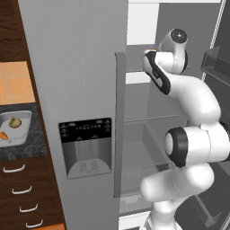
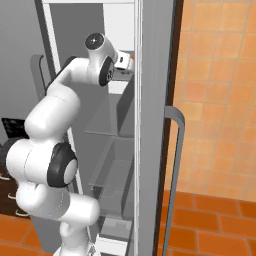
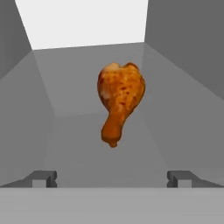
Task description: Place one onion and one chicken drumstick in each tupperware on the nearby counter, to pack two identical lunches.
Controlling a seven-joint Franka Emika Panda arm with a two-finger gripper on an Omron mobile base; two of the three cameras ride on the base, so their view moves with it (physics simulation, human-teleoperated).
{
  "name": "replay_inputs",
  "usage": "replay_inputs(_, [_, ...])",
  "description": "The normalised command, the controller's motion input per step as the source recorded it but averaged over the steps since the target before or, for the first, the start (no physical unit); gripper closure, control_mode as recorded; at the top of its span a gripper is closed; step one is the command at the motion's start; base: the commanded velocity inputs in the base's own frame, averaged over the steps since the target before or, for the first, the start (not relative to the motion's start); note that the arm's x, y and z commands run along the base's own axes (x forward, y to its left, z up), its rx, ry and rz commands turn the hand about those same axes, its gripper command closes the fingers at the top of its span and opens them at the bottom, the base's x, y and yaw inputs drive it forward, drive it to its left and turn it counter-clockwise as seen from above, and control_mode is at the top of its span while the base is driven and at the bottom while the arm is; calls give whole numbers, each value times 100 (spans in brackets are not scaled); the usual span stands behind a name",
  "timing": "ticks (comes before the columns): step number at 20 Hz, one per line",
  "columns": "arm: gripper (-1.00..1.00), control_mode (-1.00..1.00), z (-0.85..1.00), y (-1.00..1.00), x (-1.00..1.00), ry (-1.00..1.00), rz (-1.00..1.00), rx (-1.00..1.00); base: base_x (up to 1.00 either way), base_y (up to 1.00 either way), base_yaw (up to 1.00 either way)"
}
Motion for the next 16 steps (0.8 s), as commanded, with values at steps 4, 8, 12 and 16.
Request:
replay_inputs(4, [-100, -100, -10, 0, 68, 10, -5, 0, 0, 0, 0])
replay_inputs(8, [-100, -100, -10, -8, 62, 10, -4, 0, 0, 0, 0])
replay_inputs(12, [-100, -100, -15, -9, 68, 10, -3, 0, 0, 0, 0])
replay_inputs(16, [100, -100, -26, -7, 56, 9, -3, 0, 0, 0, 0])
